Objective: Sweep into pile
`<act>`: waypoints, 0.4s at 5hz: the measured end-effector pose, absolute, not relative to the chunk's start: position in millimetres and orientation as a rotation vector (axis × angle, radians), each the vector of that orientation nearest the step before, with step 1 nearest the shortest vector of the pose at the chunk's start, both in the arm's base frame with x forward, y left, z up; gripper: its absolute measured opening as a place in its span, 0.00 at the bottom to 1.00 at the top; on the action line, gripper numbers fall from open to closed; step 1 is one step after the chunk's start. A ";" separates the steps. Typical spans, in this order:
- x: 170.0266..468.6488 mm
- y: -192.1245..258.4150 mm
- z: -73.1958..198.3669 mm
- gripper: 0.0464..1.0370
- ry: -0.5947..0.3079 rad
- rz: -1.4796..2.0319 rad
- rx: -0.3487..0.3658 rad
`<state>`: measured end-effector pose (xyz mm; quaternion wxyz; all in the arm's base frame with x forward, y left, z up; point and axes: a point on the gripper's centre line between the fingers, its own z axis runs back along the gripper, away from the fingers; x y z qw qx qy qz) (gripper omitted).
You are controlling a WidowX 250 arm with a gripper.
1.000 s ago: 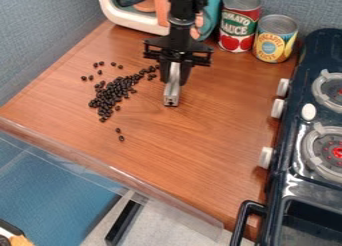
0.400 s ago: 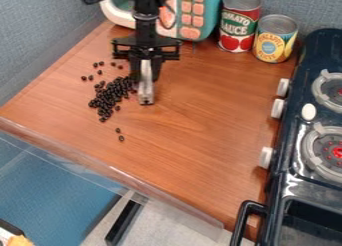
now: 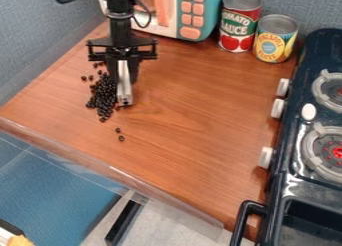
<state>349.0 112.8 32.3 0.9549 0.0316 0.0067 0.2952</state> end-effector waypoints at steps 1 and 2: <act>343.7 123.6 36.5 0.28 0.009 0.606 0.061; 336.0 130.1 37.0 0.28 0.012 0.600 0.059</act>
